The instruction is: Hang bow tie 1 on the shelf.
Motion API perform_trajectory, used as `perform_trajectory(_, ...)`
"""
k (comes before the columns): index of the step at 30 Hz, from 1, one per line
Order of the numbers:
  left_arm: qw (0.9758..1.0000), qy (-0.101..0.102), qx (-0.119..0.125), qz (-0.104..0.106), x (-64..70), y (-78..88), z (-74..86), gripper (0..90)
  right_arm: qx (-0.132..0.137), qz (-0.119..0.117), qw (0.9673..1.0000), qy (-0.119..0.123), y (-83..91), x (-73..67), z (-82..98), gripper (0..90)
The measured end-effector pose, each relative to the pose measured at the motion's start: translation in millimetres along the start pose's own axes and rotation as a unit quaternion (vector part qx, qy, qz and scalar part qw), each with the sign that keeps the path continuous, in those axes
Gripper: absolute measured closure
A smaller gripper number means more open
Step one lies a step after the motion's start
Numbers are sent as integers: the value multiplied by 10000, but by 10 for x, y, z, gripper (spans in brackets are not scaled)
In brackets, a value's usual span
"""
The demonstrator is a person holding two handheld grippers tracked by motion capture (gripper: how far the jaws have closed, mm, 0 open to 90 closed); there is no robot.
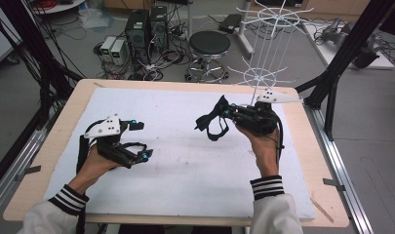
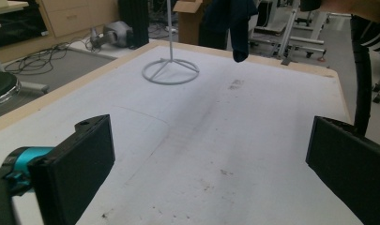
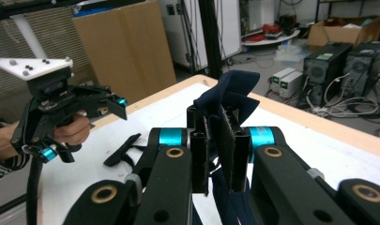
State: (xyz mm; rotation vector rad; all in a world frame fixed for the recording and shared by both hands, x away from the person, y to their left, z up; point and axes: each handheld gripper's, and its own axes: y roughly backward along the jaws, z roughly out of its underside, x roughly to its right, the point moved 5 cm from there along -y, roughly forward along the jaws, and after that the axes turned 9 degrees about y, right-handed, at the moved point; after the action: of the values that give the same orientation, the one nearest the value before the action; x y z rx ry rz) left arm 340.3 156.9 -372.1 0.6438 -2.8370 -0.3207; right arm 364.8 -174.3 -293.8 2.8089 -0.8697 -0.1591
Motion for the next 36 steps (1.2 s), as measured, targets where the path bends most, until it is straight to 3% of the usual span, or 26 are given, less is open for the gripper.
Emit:
perform_trajectory(14,9993,-61,244,-287,-122,196,90,17,262,521,9983,-10,248,203,-107,839)
perform_trajectory(25,9993,-57,253,-262,-140,232,118,17,371,881,9954,-77,370,406,-126,839)
perform_trajectory(36,9989,-77,273,-367,-177,295,131,17,380,1166,9923,-161,463,594,-130,839)
